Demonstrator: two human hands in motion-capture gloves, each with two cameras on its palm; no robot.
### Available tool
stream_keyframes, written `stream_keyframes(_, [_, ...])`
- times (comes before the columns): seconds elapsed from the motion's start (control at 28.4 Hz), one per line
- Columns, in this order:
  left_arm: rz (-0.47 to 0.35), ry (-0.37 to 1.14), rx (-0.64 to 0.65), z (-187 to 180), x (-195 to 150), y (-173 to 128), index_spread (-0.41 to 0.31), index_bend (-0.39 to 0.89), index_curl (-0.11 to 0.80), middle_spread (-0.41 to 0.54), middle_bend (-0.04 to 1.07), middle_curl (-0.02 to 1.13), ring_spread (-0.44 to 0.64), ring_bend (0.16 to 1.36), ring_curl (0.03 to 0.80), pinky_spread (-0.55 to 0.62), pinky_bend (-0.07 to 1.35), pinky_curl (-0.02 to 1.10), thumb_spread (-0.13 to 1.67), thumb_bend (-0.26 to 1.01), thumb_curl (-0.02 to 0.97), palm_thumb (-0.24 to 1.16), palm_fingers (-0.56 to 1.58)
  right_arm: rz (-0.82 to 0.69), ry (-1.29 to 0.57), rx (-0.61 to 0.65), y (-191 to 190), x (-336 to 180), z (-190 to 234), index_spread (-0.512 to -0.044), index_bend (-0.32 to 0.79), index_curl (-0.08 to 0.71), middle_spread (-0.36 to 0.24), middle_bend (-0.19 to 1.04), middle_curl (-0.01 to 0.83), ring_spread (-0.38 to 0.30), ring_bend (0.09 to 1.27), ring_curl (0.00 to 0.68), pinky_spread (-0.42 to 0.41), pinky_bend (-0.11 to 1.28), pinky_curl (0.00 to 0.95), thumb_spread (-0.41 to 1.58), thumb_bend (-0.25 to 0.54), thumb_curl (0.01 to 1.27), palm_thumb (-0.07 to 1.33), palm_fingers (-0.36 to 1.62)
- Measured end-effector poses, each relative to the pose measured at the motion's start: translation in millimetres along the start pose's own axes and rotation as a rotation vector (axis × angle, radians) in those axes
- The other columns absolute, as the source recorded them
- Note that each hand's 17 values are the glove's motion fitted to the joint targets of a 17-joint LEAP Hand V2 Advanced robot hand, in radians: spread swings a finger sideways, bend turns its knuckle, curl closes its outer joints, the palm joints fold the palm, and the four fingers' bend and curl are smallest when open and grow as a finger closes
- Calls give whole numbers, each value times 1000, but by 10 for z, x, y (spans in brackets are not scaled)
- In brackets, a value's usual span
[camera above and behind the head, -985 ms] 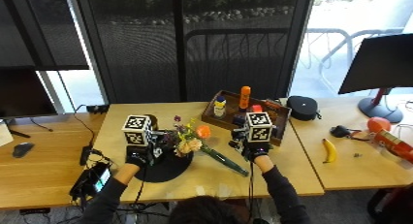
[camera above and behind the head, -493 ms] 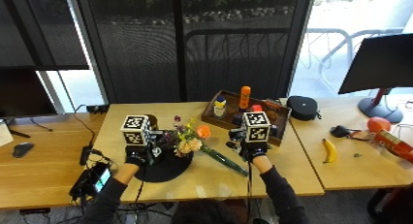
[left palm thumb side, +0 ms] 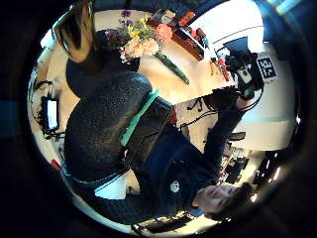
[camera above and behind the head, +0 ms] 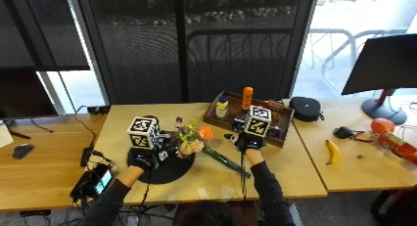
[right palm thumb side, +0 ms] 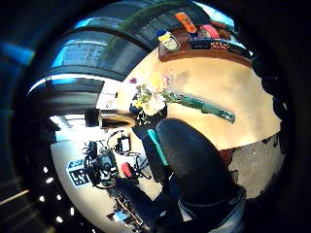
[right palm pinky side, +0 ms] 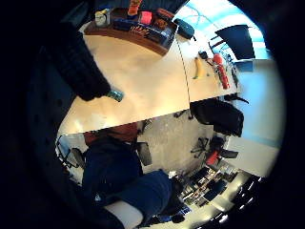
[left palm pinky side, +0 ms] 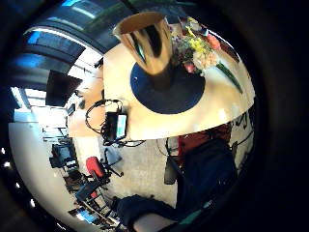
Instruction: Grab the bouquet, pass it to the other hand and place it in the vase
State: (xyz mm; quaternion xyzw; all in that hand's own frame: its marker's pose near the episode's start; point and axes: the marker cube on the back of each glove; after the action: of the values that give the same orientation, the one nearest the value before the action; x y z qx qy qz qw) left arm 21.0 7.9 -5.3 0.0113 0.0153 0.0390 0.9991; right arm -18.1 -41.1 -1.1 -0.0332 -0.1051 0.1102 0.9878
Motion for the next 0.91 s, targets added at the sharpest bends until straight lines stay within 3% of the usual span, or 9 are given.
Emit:
stream_keyframes(0.28, [28, -6, -10, 131, -2, -11, 20, 138, 217, 208, 215, 287, 318, 587, 240, 410, 339, 255, 1164, -17, 191, 70, 155, 14, -89, -141, -319, 47, 785, -160, -28, 83, -58, 365, 360, -128, 676, 358, -3, 642, 359, 1140, 47, 239, 407, 697])
stream_keyframes(0.53, [28, -4, -33, 204, 8, -20, 20, 141, 232, 206, 217, 308, 319, 586, 246, 412, 333, 267, 1171, -19, 203, 53, 155, 79, -17, -246, -506, 210, 1484, -141, 80, 93, -54, 354, 382, -136, 653, 372, 18, 580, 354, 1099, 89, 296, 585, 499])
stream_keyframes(0.63, [33, -6, -42, 241, 22, -31, 20, 135, 235, 206, 218, 316, 319, 589, 249, 413, 333, 273, 1173, -18, 208, 51, 150, 102, -3, -291, -549, 264, 1715, -136, 74, 97, -60, 348, 390, -134, 634, 376, 30, 589, 362, 1070, 104, 320, 664, 444])
stream_keyframes(0.91, [40, -21, -53, 297, 61, -49, 20, 136, 244, 206, 218, 332, 320, 593, 256, 415, 328, 285, 1145, -25, 215, 2, 143, 207, -44, -270, -313, 231, 1812, -131, 82, 100, -68, 350, 406, -134, 618, 364, 64, 610, 351, 1014, 108, 370, 804, 449])
